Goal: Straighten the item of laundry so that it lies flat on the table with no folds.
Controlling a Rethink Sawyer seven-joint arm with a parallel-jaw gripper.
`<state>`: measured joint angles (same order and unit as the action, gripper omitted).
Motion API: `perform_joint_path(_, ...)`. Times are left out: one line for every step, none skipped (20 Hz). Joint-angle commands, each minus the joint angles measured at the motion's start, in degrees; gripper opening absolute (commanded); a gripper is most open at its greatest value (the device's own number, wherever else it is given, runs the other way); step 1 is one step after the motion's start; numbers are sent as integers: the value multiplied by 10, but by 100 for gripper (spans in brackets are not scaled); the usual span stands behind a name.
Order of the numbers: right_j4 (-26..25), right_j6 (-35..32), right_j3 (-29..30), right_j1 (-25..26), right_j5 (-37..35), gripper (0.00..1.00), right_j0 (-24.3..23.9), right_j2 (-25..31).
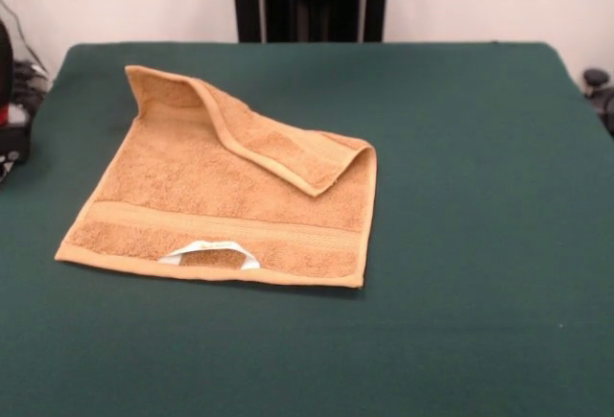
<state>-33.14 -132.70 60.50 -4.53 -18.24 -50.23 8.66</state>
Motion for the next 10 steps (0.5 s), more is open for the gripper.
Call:
perform_joint_path(92,-195,67,19,8,100,104,-11)
perform_joint_path(103,-188,85,3,5,100,109,-15)
perform_joint_path(115,-186,104,-13,-4,100,113,-19)
perform_joint_path(124,-184,119,-29,-10,100,119,-24)
perform_joint_path(134,-187,133,-43,-14,100,125,-30)
perform_joint_path(144,-188,145,-56,-21,100,130,-33)
perform_joint_path(151,-189,156,-68,-26,100,138,-40)
perform_joint_path(160,-185,166,-79,-30,100,140,-42)
perform_joint_path(167,-181,177,-90,-34,100,142,-44)
perform_joint_path(174,-175,188,-101,-40,100,145,-47)
